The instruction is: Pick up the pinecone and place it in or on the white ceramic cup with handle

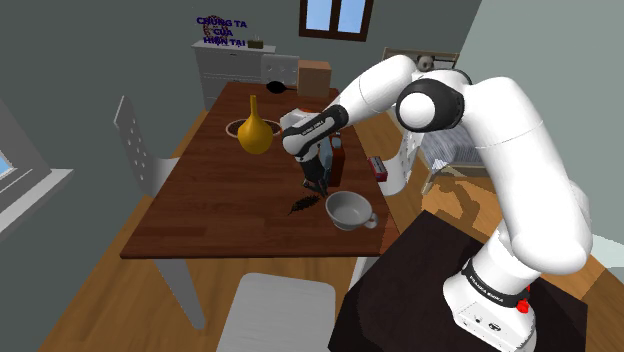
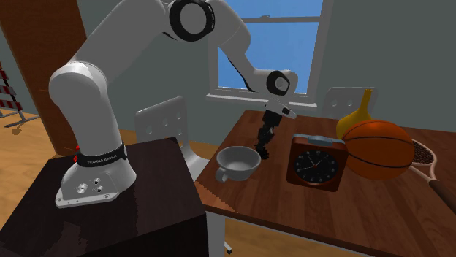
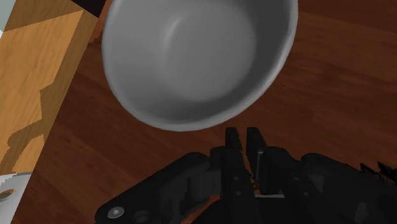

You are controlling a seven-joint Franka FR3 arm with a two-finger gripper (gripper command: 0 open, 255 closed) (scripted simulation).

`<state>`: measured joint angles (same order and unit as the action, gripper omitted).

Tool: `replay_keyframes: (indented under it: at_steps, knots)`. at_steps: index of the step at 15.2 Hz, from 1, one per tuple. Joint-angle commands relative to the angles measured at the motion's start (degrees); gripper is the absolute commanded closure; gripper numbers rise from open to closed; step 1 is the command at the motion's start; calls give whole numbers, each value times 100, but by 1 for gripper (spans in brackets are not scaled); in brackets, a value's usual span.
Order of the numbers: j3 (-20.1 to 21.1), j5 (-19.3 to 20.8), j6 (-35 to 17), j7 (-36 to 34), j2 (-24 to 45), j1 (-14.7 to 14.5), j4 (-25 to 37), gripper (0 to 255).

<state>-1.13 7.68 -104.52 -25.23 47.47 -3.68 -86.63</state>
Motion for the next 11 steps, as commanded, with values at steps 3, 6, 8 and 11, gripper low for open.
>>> replay_keyframes:
  at_steps: [3,6,8,11]
  knots:
    - [0,0,0,0,0,0,0,255]
    - [0,0,0,0,0,0,0,255]
    - [139,255,-181,776,66,28,69,0]
    - [655,963,-942,3041,88,193,-46,0]
